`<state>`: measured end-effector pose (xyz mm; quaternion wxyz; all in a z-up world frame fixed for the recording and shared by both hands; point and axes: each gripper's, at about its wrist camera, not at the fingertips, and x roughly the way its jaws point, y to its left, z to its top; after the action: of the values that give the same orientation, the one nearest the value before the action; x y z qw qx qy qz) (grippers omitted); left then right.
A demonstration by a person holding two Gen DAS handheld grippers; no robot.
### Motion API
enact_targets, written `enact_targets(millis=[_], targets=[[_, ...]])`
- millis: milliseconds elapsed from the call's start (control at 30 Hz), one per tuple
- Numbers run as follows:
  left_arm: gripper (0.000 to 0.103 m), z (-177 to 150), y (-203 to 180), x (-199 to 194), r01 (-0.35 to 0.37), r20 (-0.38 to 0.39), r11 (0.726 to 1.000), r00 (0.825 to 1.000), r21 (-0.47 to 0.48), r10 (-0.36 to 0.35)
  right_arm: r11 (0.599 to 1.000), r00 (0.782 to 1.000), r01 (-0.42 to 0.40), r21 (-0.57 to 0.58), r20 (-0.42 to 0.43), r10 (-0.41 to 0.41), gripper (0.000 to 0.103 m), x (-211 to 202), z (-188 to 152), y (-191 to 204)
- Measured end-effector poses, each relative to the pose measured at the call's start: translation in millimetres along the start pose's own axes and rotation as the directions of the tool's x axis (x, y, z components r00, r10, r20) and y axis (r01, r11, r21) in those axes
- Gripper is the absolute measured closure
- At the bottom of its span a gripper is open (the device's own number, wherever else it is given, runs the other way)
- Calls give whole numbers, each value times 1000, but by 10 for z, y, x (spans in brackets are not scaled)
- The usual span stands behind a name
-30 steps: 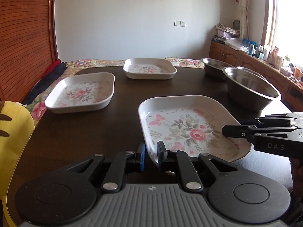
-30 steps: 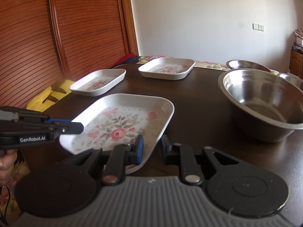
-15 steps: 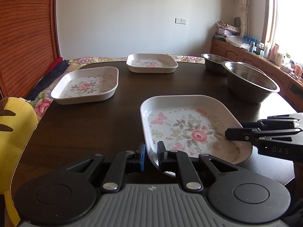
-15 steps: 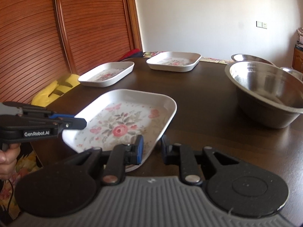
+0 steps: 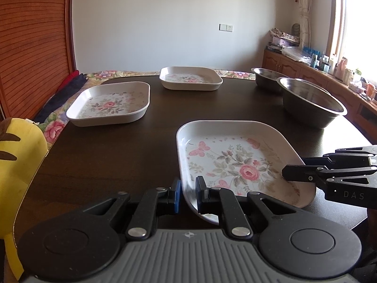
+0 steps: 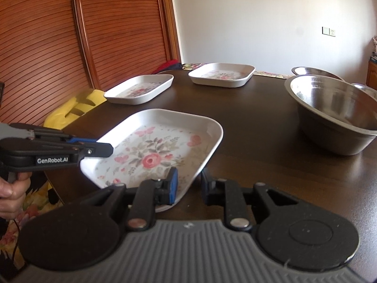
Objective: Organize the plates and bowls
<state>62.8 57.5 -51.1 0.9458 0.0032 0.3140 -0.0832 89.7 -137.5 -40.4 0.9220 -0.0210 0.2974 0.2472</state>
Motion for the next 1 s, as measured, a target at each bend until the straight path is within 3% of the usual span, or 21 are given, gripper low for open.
enact_targets(millis=[133,300,467,767,1000], targets=[[89,8,35,-5,-3,12,1000,1000,-13,3,1000,1000,20,2,7,-20,72,-6,16,-28],[82,78,126,-39,-7,32,1000,999,-25,8,999,998,45,3,44,-45,71,-86,125,-115],[81,225,261,-91,-20,67,999,998,-34,22,998,995,52,-20,90,-50,71,-98,362,-156],[78,500,541,-128,-27,118,998,992,-56,33,992,994,14,-127,113,0,71,181,797,64],[67,702,864,24,-68,127,996,989,-61,75,984,997,-37,-173,55,48,71,524,1043,226]])
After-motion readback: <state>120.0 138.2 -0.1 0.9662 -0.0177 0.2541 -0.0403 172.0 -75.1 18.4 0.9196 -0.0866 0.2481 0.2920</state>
